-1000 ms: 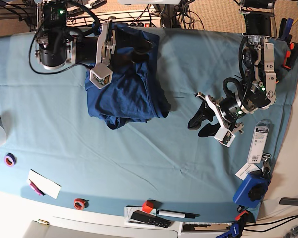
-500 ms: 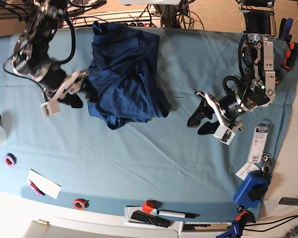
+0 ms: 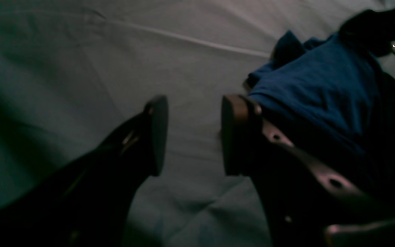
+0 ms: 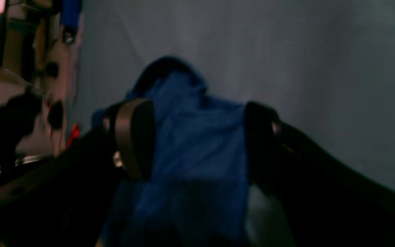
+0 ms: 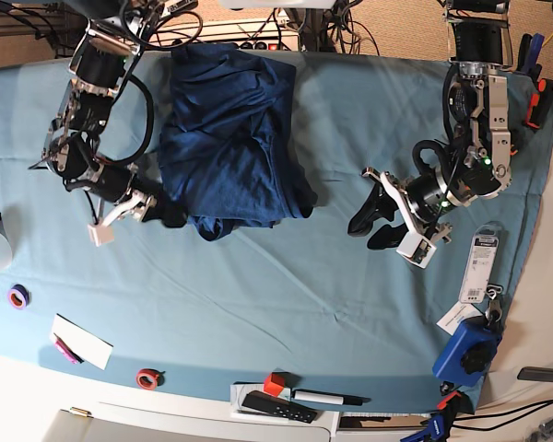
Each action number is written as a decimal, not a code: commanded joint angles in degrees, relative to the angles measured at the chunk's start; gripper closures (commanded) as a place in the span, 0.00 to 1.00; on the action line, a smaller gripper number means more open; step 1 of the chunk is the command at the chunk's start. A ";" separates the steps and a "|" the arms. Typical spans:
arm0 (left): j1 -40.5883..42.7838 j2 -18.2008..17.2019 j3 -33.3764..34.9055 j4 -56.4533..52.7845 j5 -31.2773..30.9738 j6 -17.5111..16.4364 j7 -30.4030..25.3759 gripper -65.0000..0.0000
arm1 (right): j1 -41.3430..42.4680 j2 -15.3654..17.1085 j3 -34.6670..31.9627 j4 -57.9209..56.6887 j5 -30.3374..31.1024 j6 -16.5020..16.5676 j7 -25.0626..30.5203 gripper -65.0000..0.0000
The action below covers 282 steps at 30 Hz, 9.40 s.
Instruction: Layout the t-shirt on the table in an organized manner, then fold the t-shirt properly
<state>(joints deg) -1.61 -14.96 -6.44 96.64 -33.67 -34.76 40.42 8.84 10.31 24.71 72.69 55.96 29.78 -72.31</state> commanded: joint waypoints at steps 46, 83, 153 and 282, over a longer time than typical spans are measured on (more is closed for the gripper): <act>14.32 -8.35 11.41 0.87 -32.74 2.51 22.10 0.34 | 2.60 0.94 -13.03 0.70 -9.33 -1.27 -3.65 1.00; 7.50 6.36 28.20 0.87 -5.44 12.31 13.99 1.00 | 2.56 0.98 0.33 4.07 -9.29 -0.46 -6.12 1.00; -29.20 23.96 59.93 -29.66 7.19 13.11 -11.32 1.00 | -17.22 10.14 53.70 4.20 4.63 4.94 -2.69 1.00; 18.53 -2.05 20.74 -43.04 17.57 17.79 -16.98 0.53 | -25.49 3.48 -14.71 -46.53 -32.50 -12.13 63.78 0.61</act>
<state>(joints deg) 16.80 -16.93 14.48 52.99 -15.81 -16.43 23.94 -16.53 12.97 9.91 25.87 23.35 17.56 -8.99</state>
